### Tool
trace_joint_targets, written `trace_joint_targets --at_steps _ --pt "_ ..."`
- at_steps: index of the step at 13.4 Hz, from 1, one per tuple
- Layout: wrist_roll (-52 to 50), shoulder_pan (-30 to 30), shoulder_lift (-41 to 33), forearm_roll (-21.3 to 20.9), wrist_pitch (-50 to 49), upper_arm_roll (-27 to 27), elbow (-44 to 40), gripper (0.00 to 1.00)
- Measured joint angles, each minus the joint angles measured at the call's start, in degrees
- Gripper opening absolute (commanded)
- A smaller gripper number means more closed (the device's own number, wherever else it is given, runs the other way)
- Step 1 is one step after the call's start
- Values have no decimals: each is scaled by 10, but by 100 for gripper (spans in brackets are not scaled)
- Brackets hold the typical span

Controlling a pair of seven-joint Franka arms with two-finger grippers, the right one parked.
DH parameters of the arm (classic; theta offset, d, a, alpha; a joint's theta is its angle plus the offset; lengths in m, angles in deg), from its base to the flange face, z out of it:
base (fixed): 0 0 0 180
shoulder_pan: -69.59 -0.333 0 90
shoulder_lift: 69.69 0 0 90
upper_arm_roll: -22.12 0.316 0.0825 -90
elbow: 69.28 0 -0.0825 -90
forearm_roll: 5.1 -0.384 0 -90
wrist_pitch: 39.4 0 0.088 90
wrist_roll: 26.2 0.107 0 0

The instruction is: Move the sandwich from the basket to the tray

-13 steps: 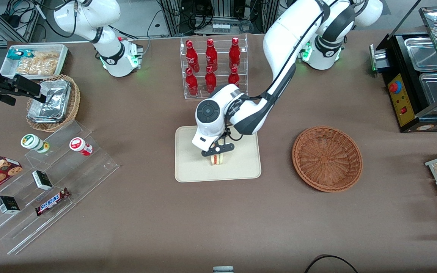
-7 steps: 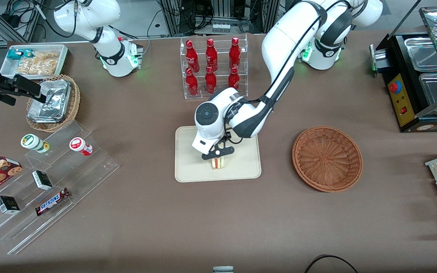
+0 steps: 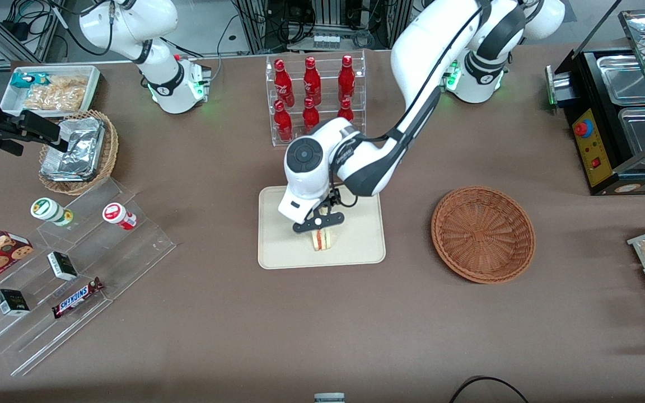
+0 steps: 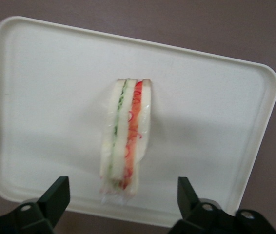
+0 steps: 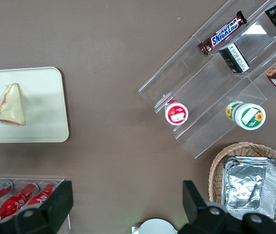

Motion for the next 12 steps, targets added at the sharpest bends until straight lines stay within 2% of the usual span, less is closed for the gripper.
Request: trace_joint_targets --at_steps 3,6,12 --pt "52 -6 -41 -38 -97 4 3 100" --pt "81 -32 -86 -47 -140 10 32 100" --pt "123 -166 -180 -47 -207 14 102 100"
